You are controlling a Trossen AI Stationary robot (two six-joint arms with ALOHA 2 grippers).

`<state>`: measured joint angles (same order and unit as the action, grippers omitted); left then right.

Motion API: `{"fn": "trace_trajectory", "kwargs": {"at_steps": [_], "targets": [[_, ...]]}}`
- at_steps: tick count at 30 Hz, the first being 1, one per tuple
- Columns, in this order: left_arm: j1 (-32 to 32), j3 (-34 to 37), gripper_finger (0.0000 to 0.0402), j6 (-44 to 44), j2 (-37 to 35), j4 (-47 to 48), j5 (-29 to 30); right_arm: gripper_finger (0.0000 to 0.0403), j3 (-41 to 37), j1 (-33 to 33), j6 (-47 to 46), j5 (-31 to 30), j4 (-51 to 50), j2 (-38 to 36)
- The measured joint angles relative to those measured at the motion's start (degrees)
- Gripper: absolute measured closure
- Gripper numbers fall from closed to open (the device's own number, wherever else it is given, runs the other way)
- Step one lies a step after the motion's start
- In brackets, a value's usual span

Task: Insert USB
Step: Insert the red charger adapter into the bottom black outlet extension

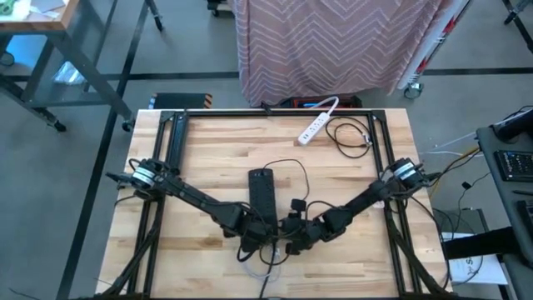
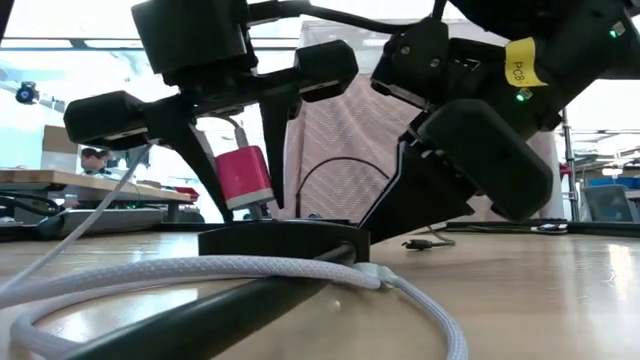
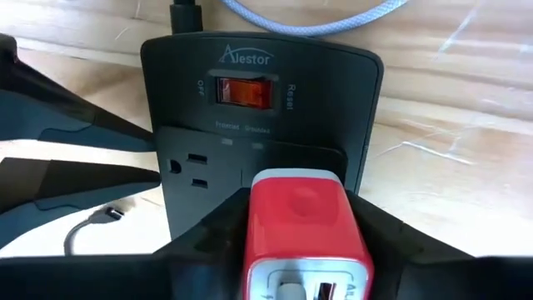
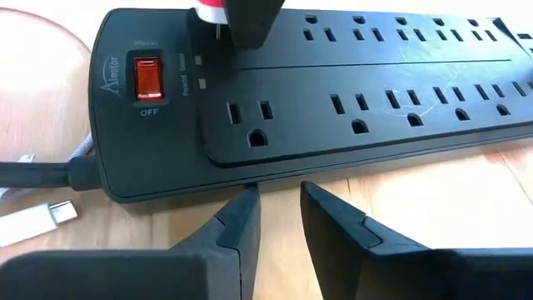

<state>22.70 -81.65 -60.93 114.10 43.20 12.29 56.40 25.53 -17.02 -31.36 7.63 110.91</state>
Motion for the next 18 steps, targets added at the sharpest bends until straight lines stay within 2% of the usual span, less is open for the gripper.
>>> {"fn": "trace_trajectory", "kwargs": {"at_steps": [10,18], "targets": [[0.0,0.0,0.0172,6.7,-0.3,0.5,-0.2,0.031,0.0,-0.5,-0.2,1.1,0.9,0.0],[0.0,0.1,0.0165,10.2,-1.4,1.6,0.3,0.03,0.0,-0.5,-0.9,1.4,1.0,-0.1]]}}
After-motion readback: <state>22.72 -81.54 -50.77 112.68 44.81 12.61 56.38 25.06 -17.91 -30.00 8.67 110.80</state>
